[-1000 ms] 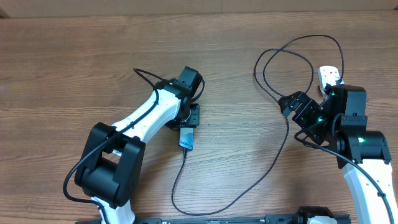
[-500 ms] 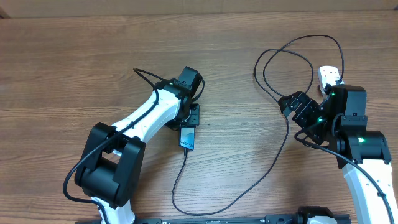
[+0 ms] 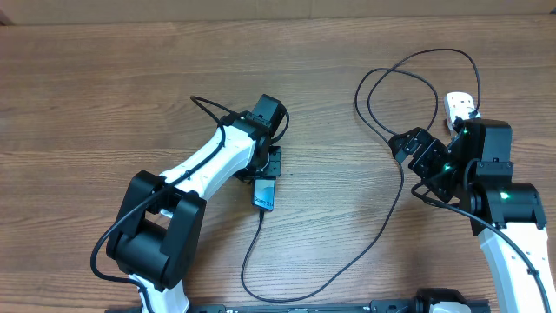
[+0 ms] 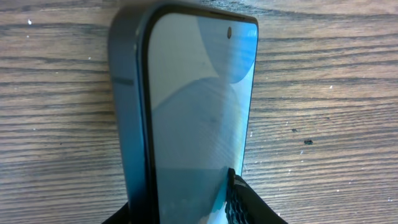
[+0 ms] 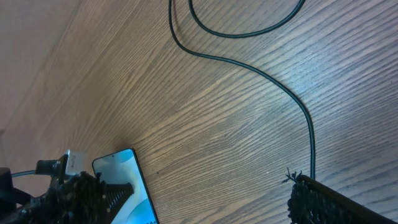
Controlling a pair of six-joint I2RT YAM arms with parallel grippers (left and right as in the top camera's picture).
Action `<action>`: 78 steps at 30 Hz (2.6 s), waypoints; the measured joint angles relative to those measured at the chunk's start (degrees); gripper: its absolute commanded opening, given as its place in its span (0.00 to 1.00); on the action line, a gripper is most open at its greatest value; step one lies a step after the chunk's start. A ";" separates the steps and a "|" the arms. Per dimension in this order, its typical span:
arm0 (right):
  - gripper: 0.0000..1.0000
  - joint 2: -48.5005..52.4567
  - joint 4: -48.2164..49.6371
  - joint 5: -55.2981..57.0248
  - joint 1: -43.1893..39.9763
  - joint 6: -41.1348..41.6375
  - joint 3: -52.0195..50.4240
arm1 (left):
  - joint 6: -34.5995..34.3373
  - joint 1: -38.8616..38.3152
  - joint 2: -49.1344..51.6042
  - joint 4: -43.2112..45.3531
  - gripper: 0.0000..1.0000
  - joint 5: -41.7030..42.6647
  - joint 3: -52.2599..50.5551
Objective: Plug charger to phone and switch on socket
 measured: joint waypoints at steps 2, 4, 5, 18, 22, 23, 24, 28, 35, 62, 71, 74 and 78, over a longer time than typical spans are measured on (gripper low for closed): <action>1.00 0.00 0.00 0.00 0.00 0.00 0.00 | 0.00 0.02 0.11 0.15 0.33 0.13 0.00; 1.00 0.00 0.00 0.00 0.00 0.02 0.00 | 0.00 0.00 0.17 0.24 0.33 0.24 0.00; 1.00 0.00 0.00 0.00 0.00 0.00 0.00 | 0.00 0.00 0.22 0.26 0.33 0.31 0.00; 1.00 0.00 0.00 0.00 0.00 0.02 0.00 | 0.00 0.00 0.61 0.46 0.33 0.57 0.00; 1.00 0.00 0.00 -0.02 0.00 0.02 0.00 | 0.00 0.00 0.66 0.48 0.33 0.59 0.00; 1.00 0.00 0.02 -0.02 0.00 0.00 0.00 | -0.02 0.00 0.66 0.48 0.33 0.59 0.00; 1.00 0.00 0.00 -0.02 0.00 0.00 0.00 | -0.02 0.00 0.66 0.48 0.33 0.59 0.00; 1.00 0.00 0.02 0.00 0.00 0.00 0.00 | -0.02 0.00 0.70 0.52 0.32 0.59 0.00; 1.00 0.00 -0.02 0.00 0.00 0.00 0.00 | -0.02 0.00 0.70 0.87 0.32 0.83 -0.13; 1.00 0.00 0.00 0.00 0.00 0.00 0.00 | -0.02 0.00 1.01 2.69 0.33 1.18 -0.76; 1.00 0.00 0.00 0.00 0.00 -0.02 0.00 | -0.02 0.00 1.01 2.71 0.33 1.18 -0.81; 1.00 0.00 0.04 -0.02 0.02 -0.02 0.00 | -0.02 0.00 1.01 2.71 0.33 1.18 -0.81; 1.00 0.00 0.00 -0.02 0.00 0.00 0.00 | -0.02 0.00 1.01 2.71 0.33 1.18 -0.81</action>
